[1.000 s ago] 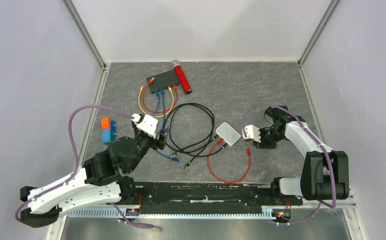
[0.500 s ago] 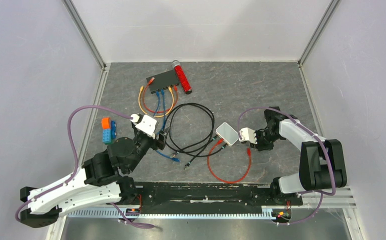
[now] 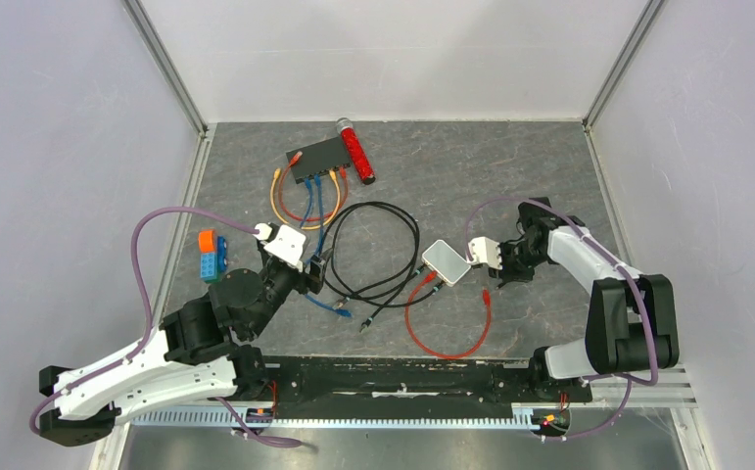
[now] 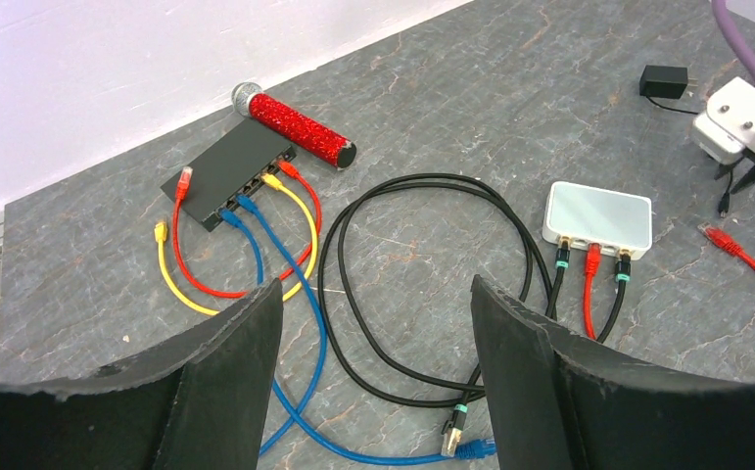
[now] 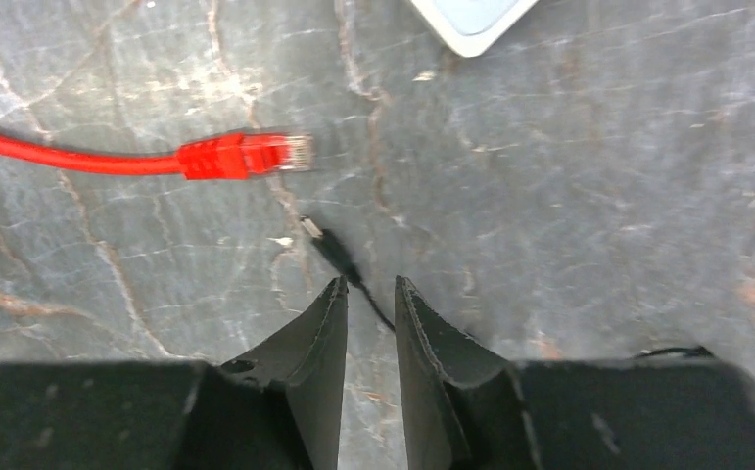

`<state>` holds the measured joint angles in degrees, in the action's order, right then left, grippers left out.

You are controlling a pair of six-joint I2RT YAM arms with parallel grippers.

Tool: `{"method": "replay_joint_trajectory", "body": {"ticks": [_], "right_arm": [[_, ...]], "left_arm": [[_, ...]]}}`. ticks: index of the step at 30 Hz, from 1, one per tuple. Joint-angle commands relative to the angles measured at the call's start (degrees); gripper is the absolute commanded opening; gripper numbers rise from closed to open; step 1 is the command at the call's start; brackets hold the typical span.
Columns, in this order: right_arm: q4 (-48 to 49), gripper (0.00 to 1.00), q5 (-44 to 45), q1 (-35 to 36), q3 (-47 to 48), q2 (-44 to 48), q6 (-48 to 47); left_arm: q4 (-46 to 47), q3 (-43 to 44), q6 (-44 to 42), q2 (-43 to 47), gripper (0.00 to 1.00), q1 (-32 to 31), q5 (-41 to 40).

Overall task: Insert the plug into the switch port
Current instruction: Pick up the power from the center of the board.

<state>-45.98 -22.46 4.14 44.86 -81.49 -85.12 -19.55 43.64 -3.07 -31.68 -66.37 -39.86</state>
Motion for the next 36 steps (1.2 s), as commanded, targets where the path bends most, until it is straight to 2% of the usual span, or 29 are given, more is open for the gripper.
{"method": "replay_joint_trajectory", "body": {"ticks": [1, 5, 16, 23, 27, 32, 36], "right_arm": [[-0.52, 0.26, -2.16, 0.16, 3.83, 0.3, -0.6], [-0.73, 0.26, 0.25, 0.18, 3.15, -0.92, -0.64], [-1.58, 0.26, 0.15, 1.15, 2.06, -4.13, 0.58], [0.66, 0.25, 4.36, 1.84, 0.41, -5.73, 2.18], [3.11, 0.18, 6.81, 1.94, -1.92, -5.12, 4.06], [9.22, 0.0, 8.33, 2.35, -6.82, -2.52, 8.57], [13.84, 0.0, 6.54, 3.7, -6.8, -1.16, 19.1]], "left_arm": [[2.31, -0.32, 1.93, 0.27, 0.75, -0.3, 0.99], [2.06, -0.22, 1.93, 0.59, 0.75, -0.28, 0.81], [2.41, -0.53, 2.01, 1.3, 0.75, -0.25, 1.12], [2.4, -0.7, 2.15, 1.35, 0.75, -0.3, 1.02], [2.31, -0.74, 2.11, 1.35, 0.75, -0.25, 0.92], [2.41, -0.87, 2.46, 1.92, 0.75, -0.3, 1.14], [2.65, -0.76, 3.73, 1.63, 0.75, -0.26, 0.79]]}}
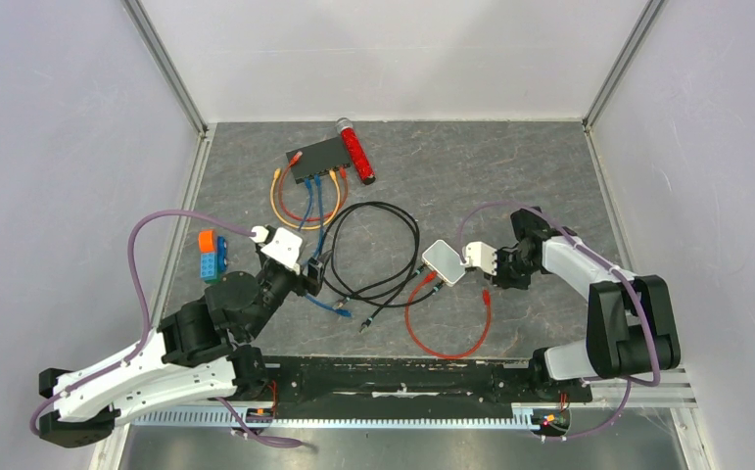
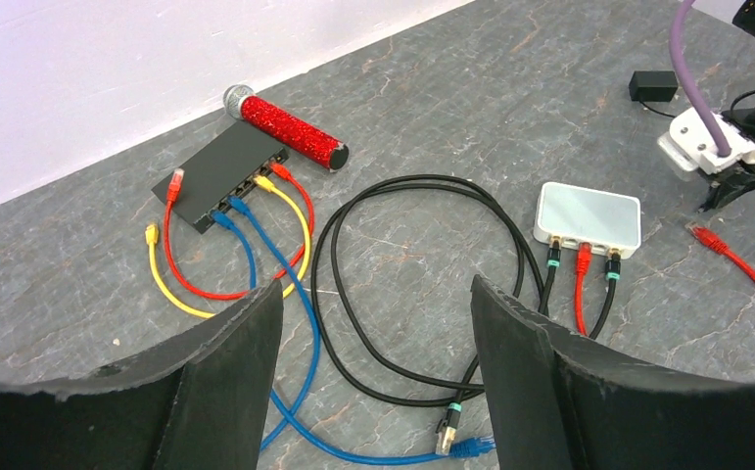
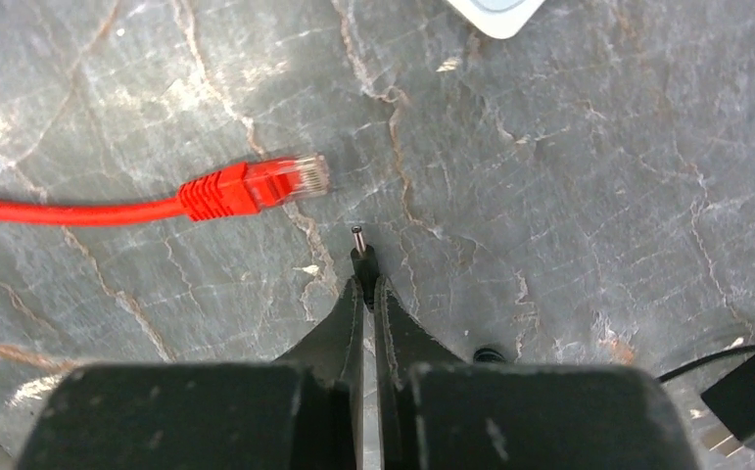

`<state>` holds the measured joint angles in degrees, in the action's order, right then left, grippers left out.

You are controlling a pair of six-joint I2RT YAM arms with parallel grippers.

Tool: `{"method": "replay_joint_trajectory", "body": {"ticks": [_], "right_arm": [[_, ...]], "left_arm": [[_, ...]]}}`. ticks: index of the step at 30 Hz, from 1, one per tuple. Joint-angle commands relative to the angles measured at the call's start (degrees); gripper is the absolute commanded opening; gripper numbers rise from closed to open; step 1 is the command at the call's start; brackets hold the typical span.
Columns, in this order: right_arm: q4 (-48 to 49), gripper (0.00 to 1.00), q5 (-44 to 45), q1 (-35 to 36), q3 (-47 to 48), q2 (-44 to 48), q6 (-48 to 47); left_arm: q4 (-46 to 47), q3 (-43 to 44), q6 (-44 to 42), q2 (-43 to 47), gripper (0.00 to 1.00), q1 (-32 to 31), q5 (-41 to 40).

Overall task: Insert the plug into the switch port
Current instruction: Pick up the power from the center of the board.

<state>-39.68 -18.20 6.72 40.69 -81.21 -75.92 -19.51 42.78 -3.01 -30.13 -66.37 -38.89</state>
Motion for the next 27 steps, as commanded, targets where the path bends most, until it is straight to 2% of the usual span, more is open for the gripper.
{"method": "replay_joint_trajectory", "body": {"ticks": [1, 3, 5, 8, 11, 14, 17, 20, 22, 25, 27], "right_arm": [[8.06, 0.0, 1.01, 1.39, -2.0, -1.21, 11.97], [10.29, 0.0, -0.06, 1.79, -0.46, -0.71, 18.15], [13.63, 0.0, 0.02, 1.88, -0.63, 0.23, 24.78], [14.35, 0.0, 0.36, 2.88, -1.81, 1.83, 29.61], [15.53, 0.0, 2.25, 3.73, -3.21, 3.07, 34.16], [16.57, 0.0, -1.24, 3.76, -3.01, 3.91, 38.6], [16.53, 0.0, -0.84, 3.91, -2.07, 4.6, 41.12], [16.83, 0.0, -1.86, 4.07, -2.76, 4.86, 43.81], [17.52, 0.0, -0.89, 4.36, -3.41, 4.31, 46.73], [16.84, 0.0, -2.52, 4.64, -3.13, 2.31, 50.0], [17.06, 0.0, -2.46, 5.74, -3.01, 2.13, 51.88]], "left_arm": [[2.49, 0.34, 5.52, -0.14, 0.75, -0.25, -0.67], [0.78, 1.62, 10.8, -1.28, 0.75, -0.31, -1.36], [-2.41, 4.27, 17.16, -2.55, 0.74, -0.21, 1.2], [-3.96, 7.72, 25.07, -4.63, 0.73, -0.02, 3.96], [-4.54, 9.24, 28.16, -8.15, 0.73, 0.6, 3.85], [-3.84, 9.31, 30.81, -12.71, 0.73, 3.33, 9.79], [-3.67, 10.47, 33.71, -18.63, 0.71, 9.46, 19.11], [-5.08, 13.3, 37.22, -25.38, 0.71, 20.51, 32.7], [-2.09, 12.98, 39.83, -28.54, 0.69, 27.18, 42.3], [2.05, 13.03, 41.19, -33.1, 0.68, 31.58, 45.76], [3.16, 14.06, 39.86, -36.01, 0.68, 32.35, 45.53]]}}
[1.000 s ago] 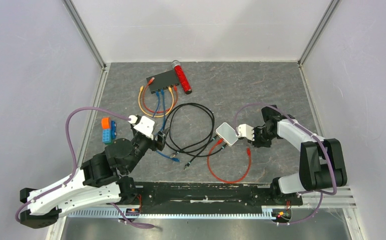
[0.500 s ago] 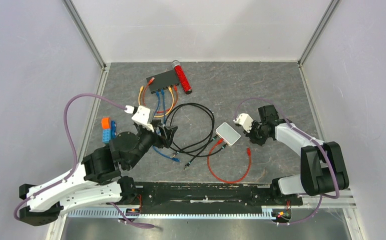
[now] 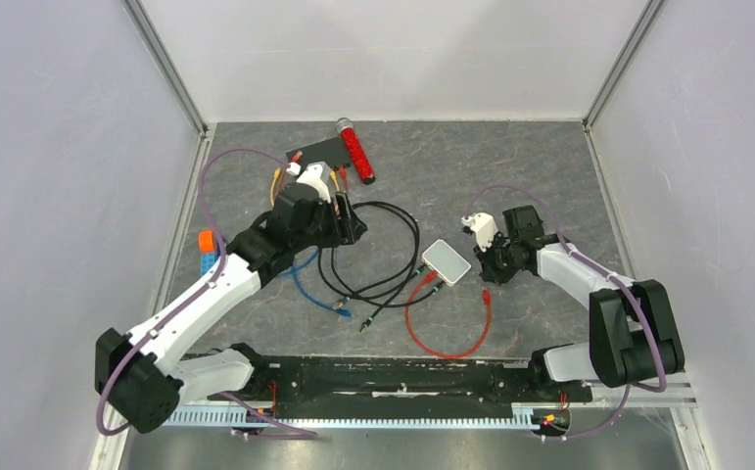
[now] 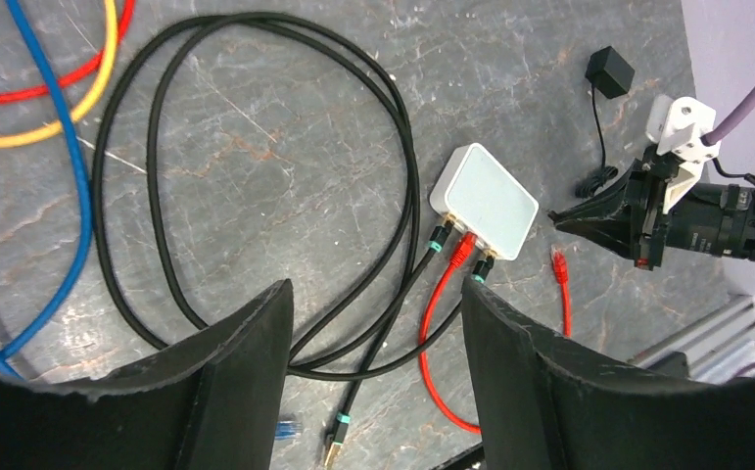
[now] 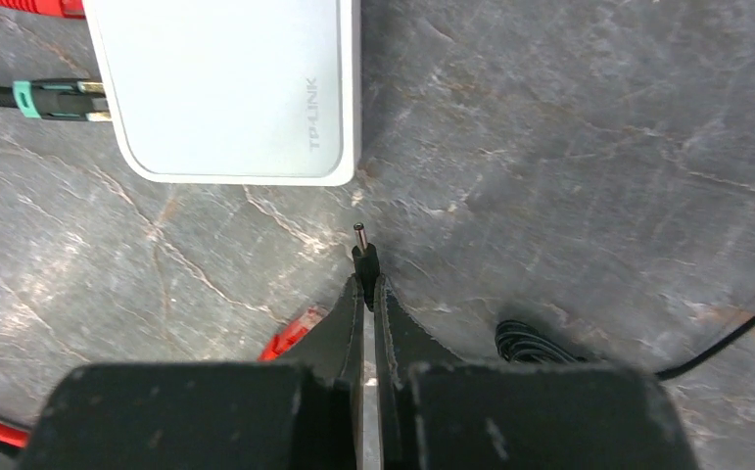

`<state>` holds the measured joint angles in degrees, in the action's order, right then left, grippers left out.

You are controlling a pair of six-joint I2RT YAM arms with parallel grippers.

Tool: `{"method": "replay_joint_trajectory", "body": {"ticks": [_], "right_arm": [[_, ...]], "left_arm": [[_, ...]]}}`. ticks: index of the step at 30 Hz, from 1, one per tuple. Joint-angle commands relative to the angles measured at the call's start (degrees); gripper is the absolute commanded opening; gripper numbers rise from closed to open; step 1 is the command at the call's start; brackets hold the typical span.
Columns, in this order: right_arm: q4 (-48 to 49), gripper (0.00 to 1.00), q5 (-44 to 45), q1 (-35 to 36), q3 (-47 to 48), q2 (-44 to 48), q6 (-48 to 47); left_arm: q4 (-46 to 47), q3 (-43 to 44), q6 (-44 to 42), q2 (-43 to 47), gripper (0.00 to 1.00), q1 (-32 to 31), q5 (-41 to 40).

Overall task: Insert the plug into the switch port
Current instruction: Pick up the power from the center of the board, then insert the power into the switch port.

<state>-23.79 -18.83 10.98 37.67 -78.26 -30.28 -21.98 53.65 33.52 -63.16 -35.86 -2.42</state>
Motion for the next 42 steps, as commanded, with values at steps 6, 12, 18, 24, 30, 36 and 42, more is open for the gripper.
{"method": "replay_joint_trajectory", "body": {"ticks": [6, 12, 18, 24, 30, 36, 42], "right_arm": [[3.49, 0.0, 1.74, 2.72, -0.78, 1.05, 12.97], [2.04, 0.0, 3.04, 2.79, -0.95, -2.81, 19.98], [3.83, 0.0, 3.09, 3.61, -1.85, -1.55, 20.87], [3.6, 0.0, 0.47, 3.78, -0.82, -1.73, 23.8], [3.94, 0.0, 0.96, 4.75, -1.13, -1.14, 24.82], [4.47, 0.0, 1.67, 5.44, -0.45, -1.67, 26.15], [3.77, 0.0, -0.01, 5.88, -0.23, -0.81, 25.46]], "left_arm": [[12.0, 4.05, 2.41, -12.91, 0.68, 2.02, 9.4], [15.09, 8.39, -0.07, -25.43, 0.64, 2.01, 16.83], [19.26, 11.65, -0.12, -35.58, 0.57, 1.91, 24.83], [20.36, 15.16, -1.12, -41.64, 0.55, 1.71, 26.8], [23.88, 16.0, -1.78, -45.64, 0.55, 0.73, 29.1], [26.69, 15.86, -3.29, -49.31, 0.55, -0.18, 29.55], [27.16, 17.09, -4.57, -51.71, 0.54, -1.13, 31.7]]}}
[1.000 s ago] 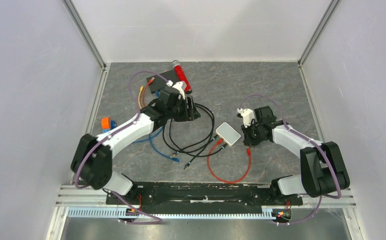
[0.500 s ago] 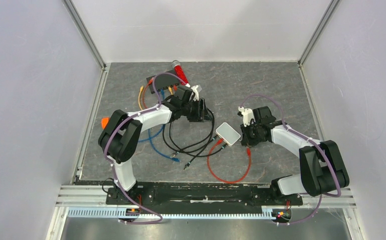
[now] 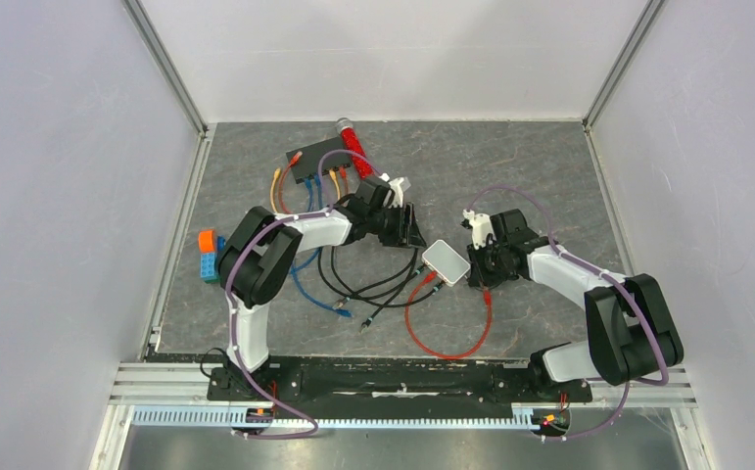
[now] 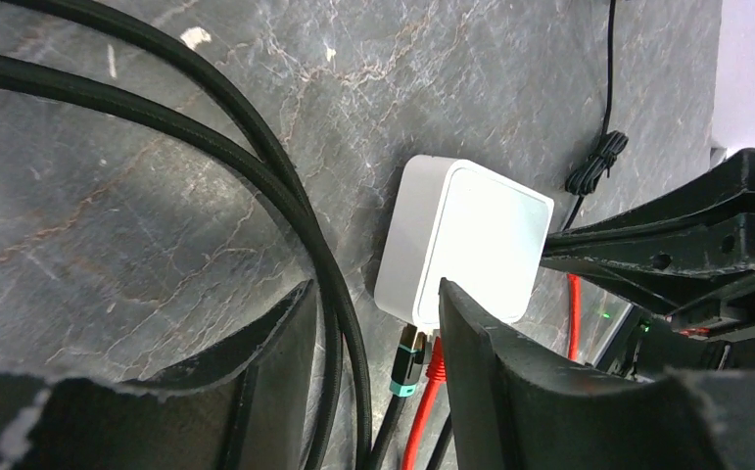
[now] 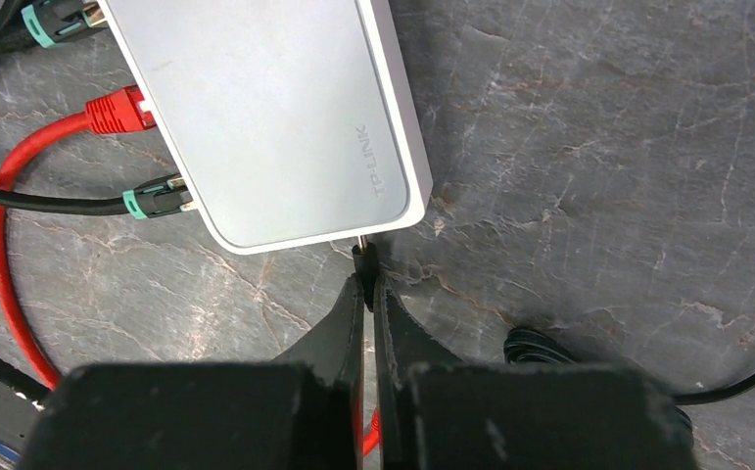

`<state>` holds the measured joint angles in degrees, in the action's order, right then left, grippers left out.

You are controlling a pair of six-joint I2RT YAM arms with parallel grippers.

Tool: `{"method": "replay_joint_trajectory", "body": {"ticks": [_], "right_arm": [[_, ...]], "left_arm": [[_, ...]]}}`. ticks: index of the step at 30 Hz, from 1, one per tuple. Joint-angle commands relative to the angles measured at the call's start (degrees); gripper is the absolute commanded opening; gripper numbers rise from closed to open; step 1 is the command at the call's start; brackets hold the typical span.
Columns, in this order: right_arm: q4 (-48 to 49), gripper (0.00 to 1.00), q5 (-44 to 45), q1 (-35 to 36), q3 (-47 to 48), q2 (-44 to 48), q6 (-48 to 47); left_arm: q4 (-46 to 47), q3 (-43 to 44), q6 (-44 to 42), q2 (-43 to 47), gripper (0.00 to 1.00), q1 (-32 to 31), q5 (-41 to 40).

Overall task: Insert the plug into the switch port
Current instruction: Insert the power into the switch port.

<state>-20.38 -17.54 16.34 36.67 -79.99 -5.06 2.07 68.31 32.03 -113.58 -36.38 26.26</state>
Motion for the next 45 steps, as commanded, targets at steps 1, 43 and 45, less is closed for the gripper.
{"method": "replay_joint_trajectory", "body": {"ticks": [1, 43, 45], "right_arm": [[0.4, 0.0, -1.34, 0.62, 0.78, 1.01, 0.01], [2.57, 0.0, 6.19, 1.33, 3.89, 0.9, -8.54], [2.63, 0.0, 6.29, 1.31, 4.18, 0.32, -8.96]], "left_arm": [[3.21, 2.67, -3.24, -1.81, 0.54, -0.77, 3.55], [-1.09, 6.62, -11.74, -6.1, 0.49, -3.26, 8.09], [0.38, 6.63, -10.26, -4.75, 0.49, -3.27, 6.68]]}}
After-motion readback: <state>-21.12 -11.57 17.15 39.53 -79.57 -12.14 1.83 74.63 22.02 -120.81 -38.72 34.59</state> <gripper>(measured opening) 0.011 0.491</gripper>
